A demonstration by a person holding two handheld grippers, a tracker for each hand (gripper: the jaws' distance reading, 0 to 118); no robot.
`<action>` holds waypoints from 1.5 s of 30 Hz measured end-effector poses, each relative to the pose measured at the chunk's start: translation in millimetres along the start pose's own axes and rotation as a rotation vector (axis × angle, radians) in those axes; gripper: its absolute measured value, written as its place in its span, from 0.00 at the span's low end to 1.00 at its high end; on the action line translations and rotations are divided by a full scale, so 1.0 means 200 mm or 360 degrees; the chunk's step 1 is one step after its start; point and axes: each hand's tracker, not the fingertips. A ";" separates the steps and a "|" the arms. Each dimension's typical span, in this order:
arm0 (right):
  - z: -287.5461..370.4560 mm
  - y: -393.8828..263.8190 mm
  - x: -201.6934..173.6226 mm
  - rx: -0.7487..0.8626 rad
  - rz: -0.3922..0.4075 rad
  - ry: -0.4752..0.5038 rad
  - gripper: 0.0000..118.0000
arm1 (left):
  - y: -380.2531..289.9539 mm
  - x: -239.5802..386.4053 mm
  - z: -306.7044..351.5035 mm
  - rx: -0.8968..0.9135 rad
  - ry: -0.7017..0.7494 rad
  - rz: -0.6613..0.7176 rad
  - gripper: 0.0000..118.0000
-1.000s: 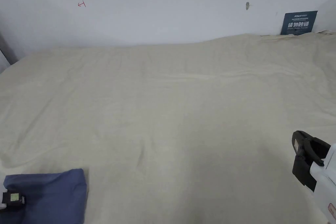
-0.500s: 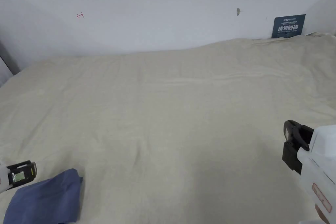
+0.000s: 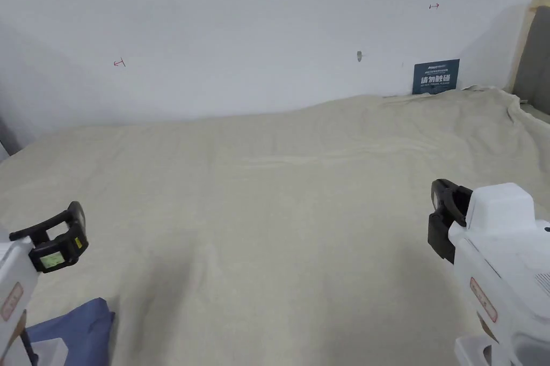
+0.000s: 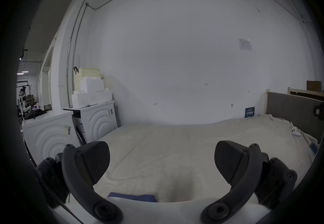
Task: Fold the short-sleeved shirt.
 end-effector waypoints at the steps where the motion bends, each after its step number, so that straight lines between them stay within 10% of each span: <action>1: 0.01 0.00 0.01 0.0011 -0.0001 0.0001 0.00 | 0.00 0.04 0.02 0.0020 -0.0005 0.0010 1.00; 7: 0.07 0.06 0.04 0.0044 -0.0001 -0.0017 0.00 | -0.04 0.29 0.11 0.0082 -0.0120 0.0026 0.91; 18: 0.14 0.08 0.07 0.0066 -0.0056 -0.0039 0.00 | -0.19 0.65 0.22 0.0173 -0.0352 0.0172 0.01; 45: 0.17 0.05 0.09 0.0087 -0.0025 -0.0124 0.00 | -0.25 0.85 0.28 0.0179 -0.0283 0.0045 0.00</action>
